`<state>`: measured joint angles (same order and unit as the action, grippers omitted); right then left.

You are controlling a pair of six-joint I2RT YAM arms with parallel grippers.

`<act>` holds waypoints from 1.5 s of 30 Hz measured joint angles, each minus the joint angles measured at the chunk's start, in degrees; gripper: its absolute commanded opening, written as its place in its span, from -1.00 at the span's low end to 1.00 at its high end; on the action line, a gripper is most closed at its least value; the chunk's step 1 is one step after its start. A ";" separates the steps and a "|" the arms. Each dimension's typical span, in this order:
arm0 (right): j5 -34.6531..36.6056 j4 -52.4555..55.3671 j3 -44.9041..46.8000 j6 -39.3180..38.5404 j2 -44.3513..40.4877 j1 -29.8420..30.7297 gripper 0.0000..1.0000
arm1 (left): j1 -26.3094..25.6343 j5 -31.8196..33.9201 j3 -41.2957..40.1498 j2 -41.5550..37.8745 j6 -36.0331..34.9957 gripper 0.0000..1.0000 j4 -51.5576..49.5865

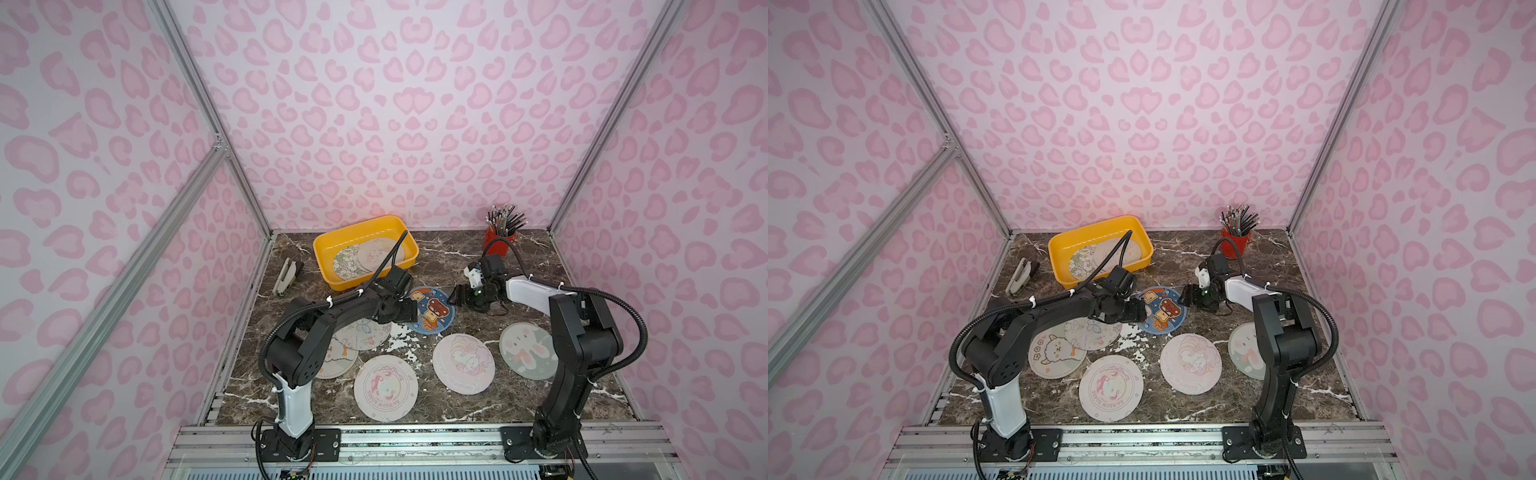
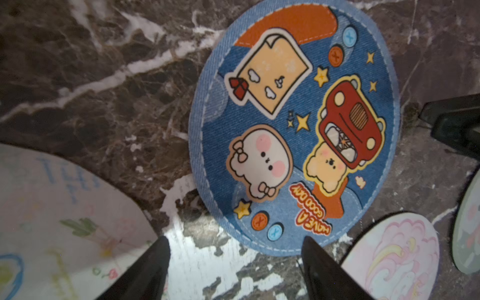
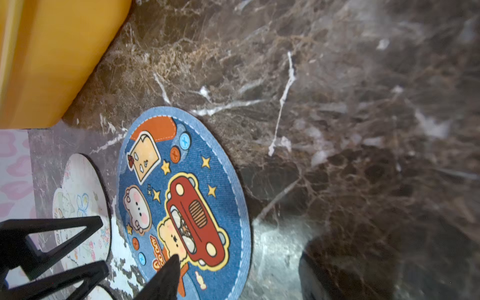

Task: Put the coasters into the storage box
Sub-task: Move the coaster to the center of the board, then pick up the coaster from the center of the board.

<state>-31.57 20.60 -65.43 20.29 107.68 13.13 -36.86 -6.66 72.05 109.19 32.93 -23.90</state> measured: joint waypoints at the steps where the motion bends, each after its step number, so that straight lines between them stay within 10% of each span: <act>1: -0.24 0.00 0.24 -0.35 -0.07 -0.02 0.39 | 0.00 0.00 0.35 0.50 0.02 0.55 0.02; 27: -5.79 -3.32 0.94 -1.84 2.47 1.03 -0.05 | 0.04 -1.46 2.14 5.44 2.49 0.20 9.33; 45: -6.71 -4.42 1.84 -1.16 1.88 -0.07 -0.01 | 0.00 -2.16 1.44 3.30 2.99 -0.96 6.69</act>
<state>-38.28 16.19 -63.59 19.14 109.56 13.06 -36.86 -8.82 73.49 112.49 35.92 -17.21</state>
